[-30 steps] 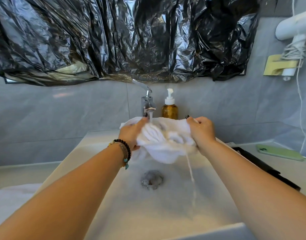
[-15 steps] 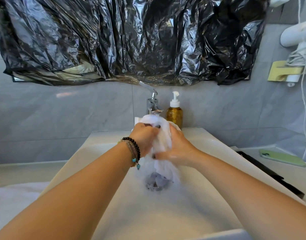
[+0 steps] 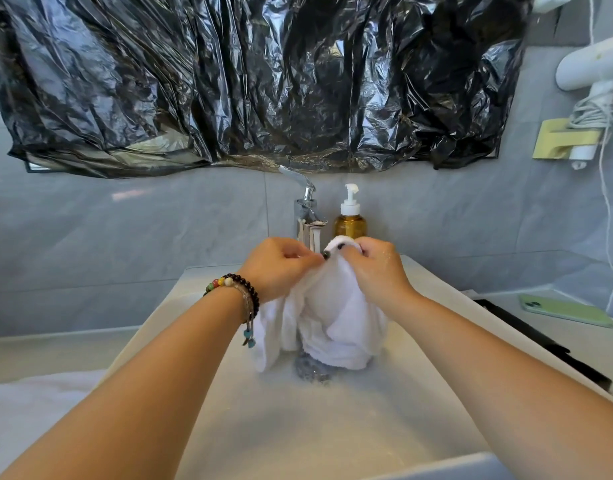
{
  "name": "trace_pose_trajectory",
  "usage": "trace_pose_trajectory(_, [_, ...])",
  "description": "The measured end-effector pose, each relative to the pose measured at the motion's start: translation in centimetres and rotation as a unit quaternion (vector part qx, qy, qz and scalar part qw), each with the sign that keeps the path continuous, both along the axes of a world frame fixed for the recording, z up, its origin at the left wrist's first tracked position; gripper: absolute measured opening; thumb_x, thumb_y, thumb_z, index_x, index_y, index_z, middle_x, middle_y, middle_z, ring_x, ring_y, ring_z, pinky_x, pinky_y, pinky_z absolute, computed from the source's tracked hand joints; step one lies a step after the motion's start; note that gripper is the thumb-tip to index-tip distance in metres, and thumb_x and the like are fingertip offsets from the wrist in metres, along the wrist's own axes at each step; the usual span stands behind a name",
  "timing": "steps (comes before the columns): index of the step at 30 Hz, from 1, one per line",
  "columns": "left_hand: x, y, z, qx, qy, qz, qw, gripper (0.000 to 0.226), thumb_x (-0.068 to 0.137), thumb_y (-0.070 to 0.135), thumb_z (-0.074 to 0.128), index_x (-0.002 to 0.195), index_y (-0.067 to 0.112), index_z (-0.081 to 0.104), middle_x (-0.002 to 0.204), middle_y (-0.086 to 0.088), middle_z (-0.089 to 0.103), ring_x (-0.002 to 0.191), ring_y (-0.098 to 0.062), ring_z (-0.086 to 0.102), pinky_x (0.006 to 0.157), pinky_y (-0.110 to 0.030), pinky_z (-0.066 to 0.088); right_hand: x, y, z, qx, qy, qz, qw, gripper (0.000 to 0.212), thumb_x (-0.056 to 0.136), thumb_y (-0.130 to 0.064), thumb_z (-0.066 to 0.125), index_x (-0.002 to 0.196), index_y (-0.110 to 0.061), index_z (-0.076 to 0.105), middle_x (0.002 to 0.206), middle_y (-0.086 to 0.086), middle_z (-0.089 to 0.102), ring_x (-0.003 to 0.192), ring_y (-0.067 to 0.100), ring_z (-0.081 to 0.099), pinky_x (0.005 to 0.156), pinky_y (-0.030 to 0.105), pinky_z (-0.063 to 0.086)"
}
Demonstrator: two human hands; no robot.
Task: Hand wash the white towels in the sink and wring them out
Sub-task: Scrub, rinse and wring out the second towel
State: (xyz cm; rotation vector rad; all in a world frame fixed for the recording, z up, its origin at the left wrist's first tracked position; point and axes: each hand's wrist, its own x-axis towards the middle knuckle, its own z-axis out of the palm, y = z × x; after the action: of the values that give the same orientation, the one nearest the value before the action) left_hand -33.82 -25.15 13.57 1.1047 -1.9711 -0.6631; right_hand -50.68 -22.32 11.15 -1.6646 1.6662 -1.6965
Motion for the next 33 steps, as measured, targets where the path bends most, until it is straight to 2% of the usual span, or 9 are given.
trace_pose_trajectory(4, [-0.2,-0.1,-2.1,-0.005,-0.105,-0.081,0.991,0.022,0.081,0.035,0.079,0.088,0.024,0.06,0.098,0.011,0.059,0.09,-0.003,0.057,0.087,-0.024,0.049,0.6,0.2,1.3,0.022,-0.101,0.028,0.994,0.036,0.089,-0.015,0.059,0.058,-0.012,0.04,0.059,0.002,0.03,0.054,0.016,0.028,0.049,0.024,0.023])
trace_pose_trajectory(9, [-1.8,0.4,-3.3,-0.025,-0.087,-0.067,0.994,0.013,0.098,0.012,0.048,0.1,0.021,0.04,0.075,-0.003,0.053,0.06,-0.012,0.045,0.054,-0.019,0.04,-0.9,1.0,1.6,-0.006,-0.132,-0.02,0.991,0.032,0.082,-0.016,0.064,0.06,-0.01,0.041,0.062,0.004,0.026,0.06,0.019,0.024,0.054,0.03,0.02])
trace_pose_trajectory(12, [-2.9,1.2,-2.1,-0.061,-0.034,-0.062,0.996,0.015,0.102,0.007,0.034,0.11,0.019,0.037,0.075,0.002,0.046,0.06,-0.009,0.041,0.045,-0.009,0.036,-2.4,1.1,2.0,-0.072,-0.174,-0.06,0.98,0.042,0.078,-0.015,0.063,0.051,-0.016,0.032,0.055,-0.003,0.019,0.058,0.014,0.018,0.051,0.028,0.016])
trace_pose_trajectory(16, [-3.0,1.4,-0.7,-0.045,0.045,-0.06,0.996,0.02,0.102,0.008,0.032,0.107,0.022,0.046,0.084,0.003,0.051,0.071,-0.008,0.047,0.05,-0.008,0.039,-3.6,1.8,2.0,-0.063,-0.01,-0.086,0.994,0.035,0.065,-0.029,0.055,0.047,-0.019,0.026,0.048,-0.007,0.017,0.053,0.011,0.015,0.046,0.027,0.014])
trace_pose_trajectory(19, [-1.7,1.1,-0.5,-0.044,0.023,-0.08,0.996,0.023,0.101,0.006,0.037,0.105,0.024,0.052,0.087,0.005,0.056,0.075,-0.01,0.052,0.063,-0.018,0.044,-3.3,2.3,1.3,0.019,0.06,0.055,0.996,0.018,0.059,-0.029,0.061,0.076,-0.024,0.056,0.066,-0.012,0.051,0.061,0.01,0.045,0.052,0.019,0.037])
trace_pose_trajectory(22, [-0.8,0.7,-0.5,-0.086,-0.013,-0.076,0.993,0.023,0.099,0.003,0.045,0.103,0.023,0.056,0.087,0.003,0.062,0.079,-0.015,0.056,0.069,-0.025,0.046,-1.2,1.7,-0.2,0.065,0.103,0.207,0.971,0.055,0.066,-0.018,0.082,0.116,-0.024,0.059,0.105,-0.008,0.066,0.095,0.009,0.062,0.08,0.017,0.048])
trace_pose_trajectory(25, [-0.6,0.7,-0.2,-0.141,-0.014,-0.04,0.989,0.021,0.098,0.002,0.047,0.108,0.016,0.059,0.083,0.006,0.061,0.076,-0.01,0.055,0.065,-0.012,0.042,0.3,1.4,0.0,0.017,0.084,0.184,0.979,0.016,0.08,-0.017,0.077,0.084,-0.027,0.065,0.077,-0.005,0.066,0.069,0.008,0.057,0.065,0.023,0.045])
trace_pose_trajectory(28, [-0.7,1.5,0.4,-0.173,0.021,0.008,0.985,0.015,0.101,0.009,0.048,0.111,0.015,0.057,0.074,0.011,0.056,0.07,-0.006,0.05,0.059,-0.012,0.036,0.3,2.1,1.0,-0.034,0.045,0.124,0.991,0.049,0.086,-0.021,0.072,0.049,-0.026,0.041,0.049,-0.011,0.031,0.052,0.008,0.026,0.049,0.025,0.02])
trace_pose_trajectory(33, [0.4,3.9,-0.2,-0.144,0.043,-0.007,0.989,0.015,0.098,0.033,0.056,0.105,0.02,0.056,0.058,0.008,0.048,0.051,-0.004,0.042,0.051,-0.019,0.032,1.5,4.3,1.4,-0.059,0.037,0.053,0.996,0.05,0.087,-0.025,0.07,0.053,-0.018,0.034,0.05,-0.007,0.027,0.049,0.009,0.023,0.047,0.025,0.017])
